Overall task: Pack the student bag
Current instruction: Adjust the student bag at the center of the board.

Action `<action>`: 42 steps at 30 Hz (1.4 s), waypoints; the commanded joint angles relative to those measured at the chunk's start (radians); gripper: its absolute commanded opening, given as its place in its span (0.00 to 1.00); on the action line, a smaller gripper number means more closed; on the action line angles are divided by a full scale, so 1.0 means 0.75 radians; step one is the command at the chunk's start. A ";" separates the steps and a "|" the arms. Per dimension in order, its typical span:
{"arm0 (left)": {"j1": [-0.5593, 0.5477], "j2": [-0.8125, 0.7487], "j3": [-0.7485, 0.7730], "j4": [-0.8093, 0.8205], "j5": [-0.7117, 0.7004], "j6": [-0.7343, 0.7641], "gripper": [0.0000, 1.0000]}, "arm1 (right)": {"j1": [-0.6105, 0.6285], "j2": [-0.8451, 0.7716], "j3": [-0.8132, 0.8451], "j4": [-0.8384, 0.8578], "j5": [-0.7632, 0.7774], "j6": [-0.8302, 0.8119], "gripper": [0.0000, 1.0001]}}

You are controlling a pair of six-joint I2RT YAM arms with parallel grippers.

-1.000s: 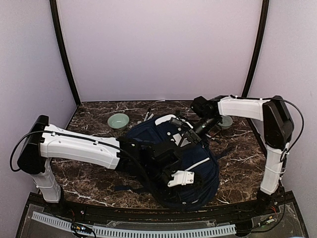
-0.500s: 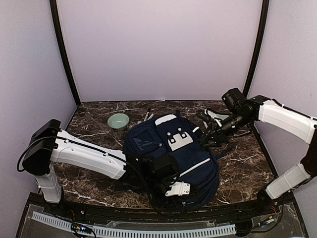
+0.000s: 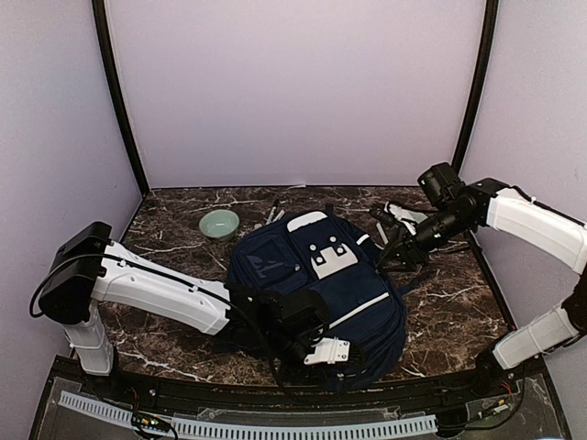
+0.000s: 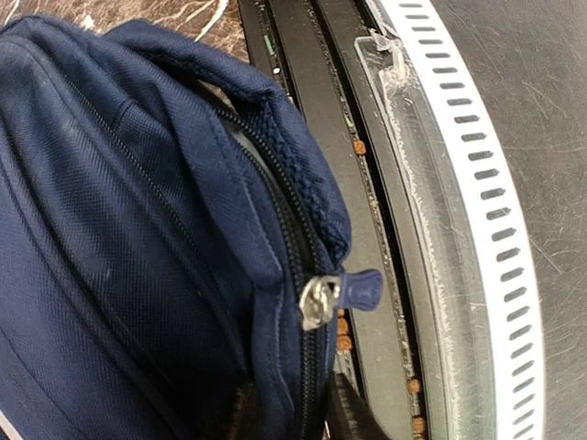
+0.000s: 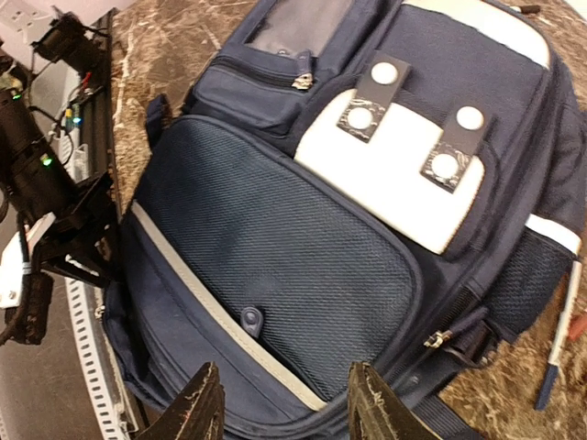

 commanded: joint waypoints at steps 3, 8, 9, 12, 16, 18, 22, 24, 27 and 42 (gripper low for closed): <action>-0.007 0.064 0.026 0.128 0.039 -0.022 0.14 | -0.060 -0.073 0.051 0.031 0.173 0.061 0.46; -0.007 0.075 0.016 0.283 0.021 -0.103 0.02 | -0.090 -0.034 0.106 -0.168 0.163 -0.087 0.49; -0.005 0.072 0.019 0.318 0.022 -0.115 0.01 | -0.091 -0.026 0.105 -0.196 0.186 -0.106 0.49; -0.004 0.074 0.058 0.392 0.031 -0.142 0.00 | -0.127 -0.019 0.081 -0.230 0.202 -0.142 0.49; -0.003 0.124 0.142 0.509 0.043 -0.206 0.00 | -0.188 -0.041 0.091 -0.283 0.197 -0.175 0.49; -0.001 0.182 0.219 0.540 -0.010 -0.251 0.00 | -0.224 -0.065 0.115 -0.317 0.214 -0.184 0.49; 0.024 0.322 0.380 0.590 -0.112 -0.369 0.00 | -0.309 -0.134 0.128 -0.354 0.253 -0.197 0.49; 0.042 0.369 0.437 0.666 -0.127 -0.451 0.00 | -0.319 -0.165 0.099 -0.361 0.256 -0.195 0.49; 0.057 0.425 0.519 0.762 -0.145 -0.522 0.00 | -0.320 -0.184 0.049 -0.363 0.254 -0.184 0.49; 0.134 0.520 0.684 0.994 -0.150 -0.887 0.00 | -0.326 -0.263 -0.025 -0.499 0.214 -0.233 0.49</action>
